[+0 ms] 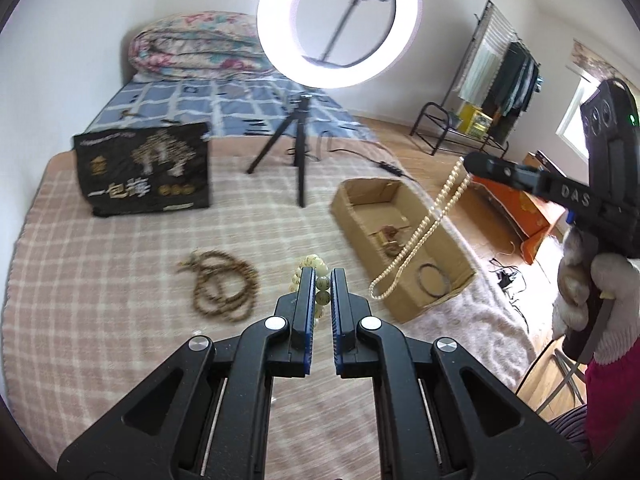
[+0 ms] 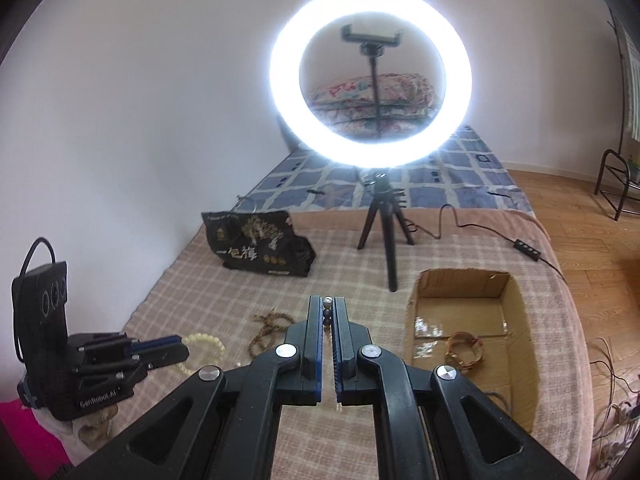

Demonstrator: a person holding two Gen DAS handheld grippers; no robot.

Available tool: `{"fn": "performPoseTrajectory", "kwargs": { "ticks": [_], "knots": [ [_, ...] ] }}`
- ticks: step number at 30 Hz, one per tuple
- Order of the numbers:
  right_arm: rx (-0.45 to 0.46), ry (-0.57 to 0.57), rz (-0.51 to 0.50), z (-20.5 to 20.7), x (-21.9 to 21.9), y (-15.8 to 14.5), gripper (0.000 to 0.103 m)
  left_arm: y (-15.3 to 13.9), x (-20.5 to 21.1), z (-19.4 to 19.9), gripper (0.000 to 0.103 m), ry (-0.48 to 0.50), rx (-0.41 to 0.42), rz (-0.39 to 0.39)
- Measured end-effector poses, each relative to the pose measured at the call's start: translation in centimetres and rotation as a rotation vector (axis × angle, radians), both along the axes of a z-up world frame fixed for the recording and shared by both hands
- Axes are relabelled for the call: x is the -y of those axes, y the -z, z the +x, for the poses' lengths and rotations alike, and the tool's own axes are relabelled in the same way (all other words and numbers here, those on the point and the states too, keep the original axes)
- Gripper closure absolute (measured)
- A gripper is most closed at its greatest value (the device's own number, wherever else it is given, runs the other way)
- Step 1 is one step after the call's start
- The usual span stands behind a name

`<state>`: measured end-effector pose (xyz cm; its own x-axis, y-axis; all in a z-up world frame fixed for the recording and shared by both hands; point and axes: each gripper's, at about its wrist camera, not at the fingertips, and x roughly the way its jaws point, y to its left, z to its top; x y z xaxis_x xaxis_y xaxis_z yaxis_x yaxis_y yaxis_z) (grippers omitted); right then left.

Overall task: Organize jewelry
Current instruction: 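Lift the bracelet with the left gripper while the right gripper carries the pearls to the box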

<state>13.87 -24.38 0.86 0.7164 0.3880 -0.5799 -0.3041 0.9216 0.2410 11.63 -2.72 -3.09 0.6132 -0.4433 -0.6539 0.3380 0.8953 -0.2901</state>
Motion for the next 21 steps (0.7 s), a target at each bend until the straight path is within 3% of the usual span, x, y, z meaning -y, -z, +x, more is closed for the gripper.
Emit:
{"fn": "performPoseTrajectory", "kwargs": {
  "ticks": [10, 21],
  "knots": [
    [0.045, 0.080, -0.045, 2.7, 5.1, -2.5, 0.102, 0.0, 7.0, 2.5, 0.098, 0.092, -0.007, -0.008],
    [0.017, 0.151, -0.090, 6.4, 9.6, -0.6, 0.102, 2.9, 13.1, 5.3, 0.098, 0.155, -0.045, 0.001]
  ]
}}
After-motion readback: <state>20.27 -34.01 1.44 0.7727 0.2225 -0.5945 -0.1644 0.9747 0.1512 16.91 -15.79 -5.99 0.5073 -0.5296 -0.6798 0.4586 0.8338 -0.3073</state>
